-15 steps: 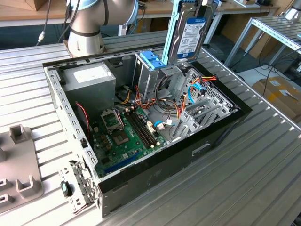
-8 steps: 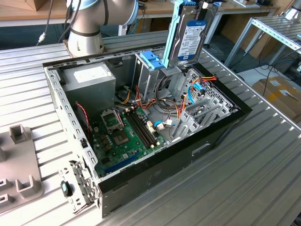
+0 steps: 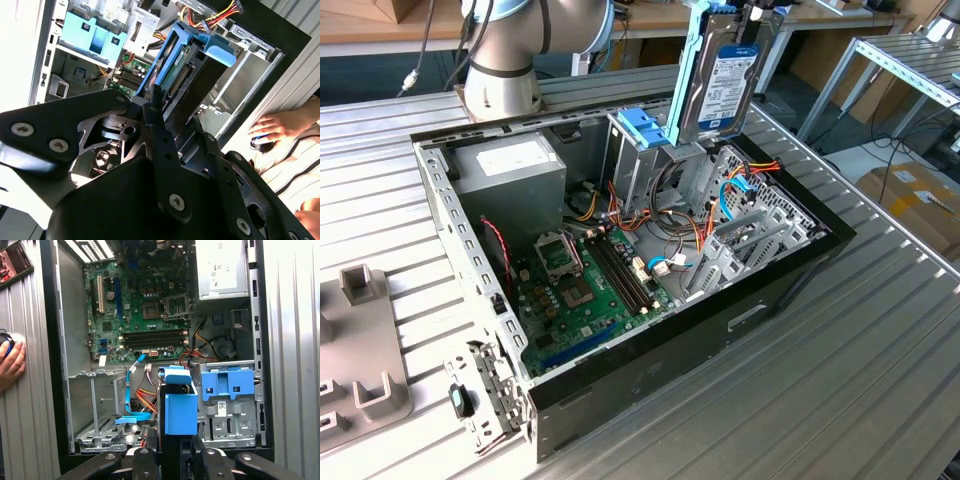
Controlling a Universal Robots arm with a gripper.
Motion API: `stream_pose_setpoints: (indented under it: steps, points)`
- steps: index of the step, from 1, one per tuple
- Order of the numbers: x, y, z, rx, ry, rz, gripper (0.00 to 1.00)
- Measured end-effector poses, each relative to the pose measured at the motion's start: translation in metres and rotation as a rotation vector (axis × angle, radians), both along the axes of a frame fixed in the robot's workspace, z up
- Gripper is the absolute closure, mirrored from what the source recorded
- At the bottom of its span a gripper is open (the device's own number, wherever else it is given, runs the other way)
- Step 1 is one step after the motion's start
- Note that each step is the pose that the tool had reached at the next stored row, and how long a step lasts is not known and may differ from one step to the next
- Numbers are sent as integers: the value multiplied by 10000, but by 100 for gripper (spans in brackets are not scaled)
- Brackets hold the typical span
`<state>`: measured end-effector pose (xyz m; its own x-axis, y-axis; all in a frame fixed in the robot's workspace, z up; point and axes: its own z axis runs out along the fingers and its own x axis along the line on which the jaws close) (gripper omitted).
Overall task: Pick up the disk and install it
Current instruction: 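Pick up the disk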
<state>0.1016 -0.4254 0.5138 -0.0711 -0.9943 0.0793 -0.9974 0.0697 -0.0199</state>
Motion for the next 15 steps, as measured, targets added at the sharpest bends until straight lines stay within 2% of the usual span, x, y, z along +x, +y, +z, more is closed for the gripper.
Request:
stream_pose_setpoints:
  steps: [15]
  points:
    - [0, -123, -22, 0, 0, 0, 65]
